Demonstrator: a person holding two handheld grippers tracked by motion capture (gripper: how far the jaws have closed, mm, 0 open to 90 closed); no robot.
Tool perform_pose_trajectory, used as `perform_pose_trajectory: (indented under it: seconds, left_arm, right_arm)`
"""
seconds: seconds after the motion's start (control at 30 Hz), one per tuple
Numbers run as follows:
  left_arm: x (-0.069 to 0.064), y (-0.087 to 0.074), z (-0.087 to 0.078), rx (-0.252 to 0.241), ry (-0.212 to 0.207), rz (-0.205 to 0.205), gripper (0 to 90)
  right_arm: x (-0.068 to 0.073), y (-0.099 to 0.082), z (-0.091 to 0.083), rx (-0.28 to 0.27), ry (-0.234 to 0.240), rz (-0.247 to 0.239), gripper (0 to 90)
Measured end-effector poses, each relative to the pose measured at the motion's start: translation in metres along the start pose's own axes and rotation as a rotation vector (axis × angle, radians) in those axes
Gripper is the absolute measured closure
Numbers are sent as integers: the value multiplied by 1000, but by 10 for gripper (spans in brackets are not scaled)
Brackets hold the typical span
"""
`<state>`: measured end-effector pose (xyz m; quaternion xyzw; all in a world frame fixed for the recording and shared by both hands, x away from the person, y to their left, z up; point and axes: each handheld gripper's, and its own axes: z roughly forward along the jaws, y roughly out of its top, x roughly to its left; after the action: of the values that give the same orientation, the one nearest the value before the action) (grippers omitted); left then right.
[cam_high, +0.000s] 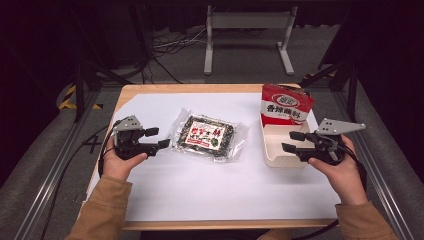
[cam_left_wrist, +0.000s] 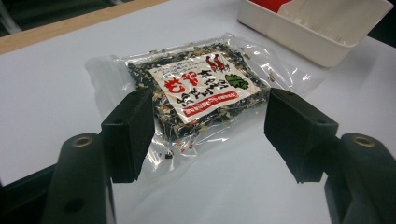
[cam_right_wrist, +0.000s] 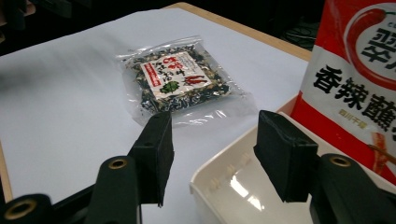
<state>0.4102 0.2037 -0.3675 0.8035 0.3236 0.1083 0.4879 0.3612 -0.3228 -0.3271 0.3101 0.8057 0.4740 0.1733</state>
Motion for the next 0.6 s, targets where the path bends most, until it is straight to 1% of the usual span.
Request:
perform_pose_trajectory:
  seconds: [0.03,0.1,0.17,0.2,0.3,0.43,0.47,0.57,0.6]
  left_arm:
    - [0,0,0,1,2,-6,341]
    - [1,0,1,-2,2,-5,339]
    - [4,-1,3,4,13,-18,330]
    - [4,-1,3,4,13,-18,327]
    - [5,-2,6,16,39,-28,327]
    - [10,-3,11,20,44,-43,326]
    - [11,-3,13,22,44,-49,326]
    - [14,-4,18,36,67,-41,333]
    - [15,-4,20,36,69,-51,333]
  right_arm:
    - [2,-1,1,-5,10,3,462]
    - [6,-3,4,-13,17,-1,458]
    - [9,-6,7,-22,27,0,454]
    - [9,-6,7,-22,27,0,454]
    - [13,-7,11,-14,44,-3,448]
    - [16,-8,13,-13,49,-10,440]
    - [17,-8,14,-12,49,-15,438]
    - [19,-8,16,-7,39,-42,431]
    - [20,-8,17,-6,42,-48,430]
